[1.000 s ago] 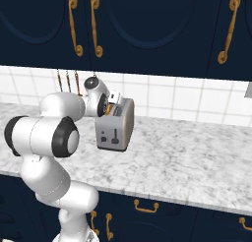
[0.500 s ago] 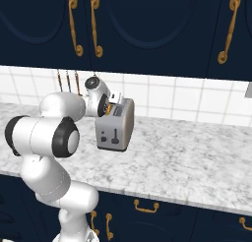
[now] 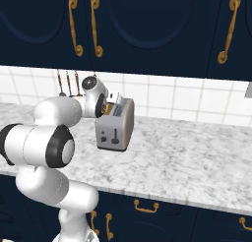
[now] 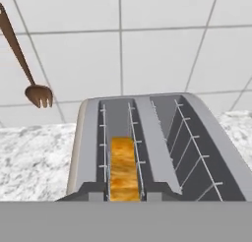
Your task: Start the toaster. Once the lever pops up, take the bread to the plate on the dining counter.
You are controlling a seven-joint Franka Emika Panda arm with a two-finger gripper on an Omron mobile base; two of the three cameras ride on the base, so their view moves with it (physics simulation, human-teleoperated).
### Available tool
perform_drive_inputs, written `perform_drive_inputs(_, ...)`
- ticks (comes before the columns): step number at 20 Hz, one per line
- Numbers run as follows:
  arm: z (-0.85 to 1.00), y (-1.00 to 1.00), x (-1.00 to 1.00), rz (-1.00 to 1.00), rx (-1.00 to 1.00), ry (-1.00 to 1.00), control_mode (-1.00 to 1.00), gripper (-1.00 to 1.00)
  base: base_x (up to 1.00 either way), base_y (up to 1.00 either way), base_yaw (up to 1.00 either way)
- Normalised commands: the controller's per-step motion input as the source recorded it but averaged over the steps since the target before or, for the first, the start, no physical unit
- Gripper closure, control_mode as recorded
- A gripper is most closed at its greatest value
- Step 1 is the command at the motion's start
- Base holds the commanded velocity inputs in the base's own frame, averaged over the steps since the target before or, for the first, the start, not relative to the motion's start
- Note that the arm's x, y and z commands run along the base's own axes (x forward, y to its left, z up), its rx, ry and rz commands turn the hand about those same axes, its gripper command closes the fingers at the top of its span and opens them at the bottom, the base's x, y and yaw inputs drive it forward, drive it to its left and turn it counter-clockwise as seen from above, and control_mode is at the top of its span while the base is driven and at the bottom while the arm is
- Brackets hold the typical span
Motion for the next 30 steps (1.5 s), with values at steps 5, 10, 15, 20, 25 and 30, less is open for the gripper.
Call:
perform_drive_inputs(5,0.43,0.00,-0.04,0.00,0.00,-0.05,-1.00,1.00,0.00,0.00,0.00)
perform_drive_inputs(10,0.52,0.00,0.00,0.00,0.00,-0.10,-1.00,1.00,0.00,0.00,0.00)
perform_drive_inputs(15,0.11,0.00,-0.28,0.00,0.00,-0.08,-1.00,1.00,0.00,0.00,0.00)
perform_drive_inputs(20,0.11,0.00,-0.35,0.00,0.00,-0.12,-1.00,1.00,0.00,0.00,0.00)
perform_drive_inputs(25,0.23,0.00,-0.32,0.00,0.00,-0.14,-1.00,1.00,0.00,0.00,0.00)
perform_drive_inputs(30,0.33,0.00,-0.49,0.00,0.00,-0.11,-1.00,1.00,0.00,0.00,0.00)
